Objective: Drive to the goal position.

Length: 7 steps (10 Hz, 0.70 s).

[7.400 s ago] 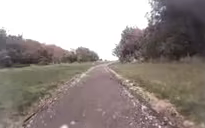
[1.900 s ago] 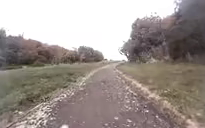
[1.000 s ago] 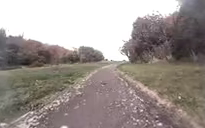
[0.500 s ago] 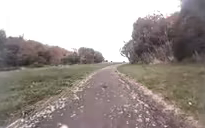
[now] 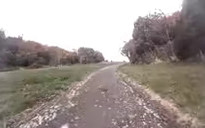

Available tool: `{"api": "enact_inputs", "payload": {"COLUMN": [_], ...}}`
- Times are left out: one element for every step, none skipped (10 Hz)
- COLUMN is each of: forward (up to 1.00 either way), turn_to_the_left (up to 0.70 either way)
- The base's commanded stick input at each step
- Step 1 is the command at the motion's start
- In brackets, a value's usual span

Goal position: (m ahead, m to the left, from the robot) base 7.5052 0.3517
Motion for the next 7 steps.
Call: {"api": "enact_inputs", "payload": {"forward": [0.7, 0.7, 0.7, 0.7, 0.7, 0.7, 0.7], "turn_to_the_left": [-0.12, -0.11, -0.1, -0.1, -0.12, -0.27, -0.35]}}
